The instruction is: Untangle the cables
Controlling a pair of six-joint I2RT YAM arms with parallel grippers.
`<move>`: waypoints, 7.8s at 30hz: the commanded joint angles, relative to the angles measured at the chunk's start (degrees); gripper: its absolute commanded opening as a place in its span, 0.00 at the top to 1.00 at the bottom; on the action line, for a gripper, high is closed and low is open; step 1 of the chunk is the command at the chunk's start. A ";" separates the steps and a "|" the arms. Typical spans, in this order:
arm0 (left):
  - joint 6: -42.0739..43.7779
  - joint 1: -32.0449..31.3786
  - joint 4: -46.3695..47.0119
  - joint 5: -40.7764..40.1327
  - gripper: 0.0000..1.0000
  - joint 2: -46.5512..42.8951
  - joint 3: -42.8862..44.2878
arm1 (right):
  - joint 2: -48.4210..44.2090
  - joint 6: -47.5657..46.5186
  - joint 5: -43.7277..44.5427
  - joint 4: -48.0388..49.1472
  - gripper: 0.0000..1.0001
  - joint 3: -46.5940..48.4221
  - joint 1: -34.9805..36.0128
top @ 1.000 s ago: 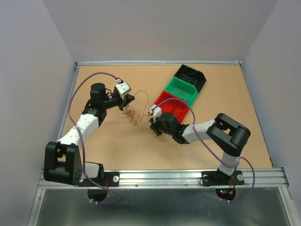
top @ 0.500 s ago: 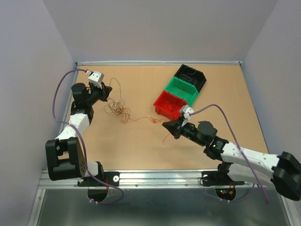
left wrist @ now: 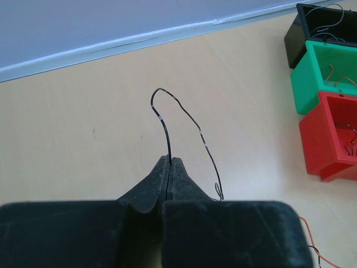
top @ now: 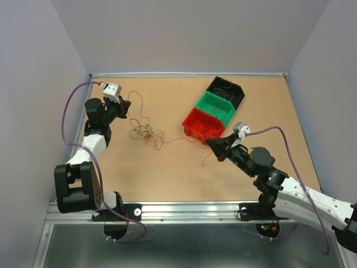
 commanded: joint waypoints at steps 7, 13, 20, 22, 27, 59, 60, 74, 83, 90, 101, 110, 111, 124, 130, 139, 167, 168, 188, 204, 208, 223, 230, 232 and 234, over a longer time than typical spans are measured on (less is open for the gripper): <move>1.99 -1.85 3.42 -9.95 1.00 -3.86 -0.99 | 5.76 -4.32 19.50 -4.00 1.00 24.00 0.17; -1.08 -0.19 4.48 -22.16 1.00 -1.67 -0.03 | 7.43 -6.17 34.01 -3.83 1.00 31.75 0.09; -6.27 5.26 7.64 -24.36 1.00 -4.38 -2.12 | 3.38 -10.20 39.10 -3.56 0.99 32.62 0.08; -7.15 6.23 8.87 -25.34 1.00 -5.53 -2.83 | 6.98 -13.89 43.84 -3.48 0.99 34.20 0.09; -8.99 7.03 10.10 -31.83 1.00 -7.47 -4.50 | 14.10 -14.97 44.92 -2.86 1.00 39.30 -5.87; 7.26 -1.05 8.18 1.76 0.11 -15.46 -8.20 | 18.06 2.70 -5.60 -13.06 1.00 41.94 -21.18; 7.87 -1.93 7.74 0.86 0.10 -15.64 -7.94 | 18.41 3.14 -6.41 -13.06 0.99 42.38 -21.18; 11.74 -20.38 8.60 17.37 0.01 -13.80 -2.92 | 25.44 7.62 -29.09 -12.09 0.99 50.03 -21.10; 10.69 -34.45 14.15 10.62 0.01 -1.24 3.57 | 25.80 13.51 -30.93 -4.01 1.00 50.65 -21.01; 11.66 -40.08 13.88 4.72 0.03 10.62 10.16 | 25.54 16.24 -30.93 0.56 0.99 50.12 -21.10; 10.96 -40.78 7.21 -4.49 1.00 7.50 12.81 | 19.92 11.33 -20.86 -0.05 1.00 39.16 -21.10; 13.06 -40.70 -16.41 -6.62 1.00 -1.49 27.64 | 22.53 7.45 -30.81 7.68 0.97 22.97 -21.10; 13.50 -40.70 -18.79 -6.71 1.00 -1.58 32.27 | 23.16 7.45 -32.50 10.56 0.94 22.44 -21.10; 11.22 -40.70 -30.41 -8.64 1.00 -2.20 43.40 | 28.26 8.68 -46.84 28.42 0.17 17.78 -20.04; 11.13 -40.70 -30.50 -9.26 1.00 -2.63 43.40 | 28.35 7.45 -47.72 29.22 0.14 17.43 -19.25; 14.82 -40.70 -28.05 -2.23 1.00 -9.13 36.99 | 25.27 4.90 -39.48 32.91 0.16 12.76 -19.16; 13.50 -40.79 -25.40 6.74 1.00 -9.75 31.62 | 49.25 -1.07 -44.03 32.03 0.41 33.59 -8.97; 13.50 -40.79 -25.66 6.74 1.00 -9.93 32.05 | 49.79 -1.16 -44.47 32.03 0.48 33.77 -8.97; 11.04 -40.70 -23.56 -18.64 1.00 -14.85 52.00 | 74.65 4.19 -39.03 48.63 0.77 27.98 -6.59; 14.73 -40.61 -19.87 -16.56 1.00 -18.01 34.88 | 53.85 4.20 -31.21 49.62 0.04 9.63 -6.59; 15.26 -40.70 -18.55 -14.53 1.00 -17.75 28.91 | 44.63 2.10 -31.02 44.19 0.00 6.27 -6.51; 13.15 -40.79 -13.44 -8.83 1.00 -11.69 17.29 | 18.70 -3.62 -18.63 28.44 0.00 -4.28 -6.59; 11.31 -40.79 -15.29 -3.90 1.00 -9.76 16.42 | 18.23 -6.26 -21.00 25.71 0.00 -2.45 -6.51; 10.43 -40.79 -15.47 -3.46 1.00 -9.49 16.41 | 19.64 -6.61 -22.49 25.53 0.00 -0.61 -6.59; 10.08 -40.70 -16.00 -3.81 1.00 -8.97 16.59 | 21.74 -6.96 -24.24 25.62 0.00 0.72 -6.51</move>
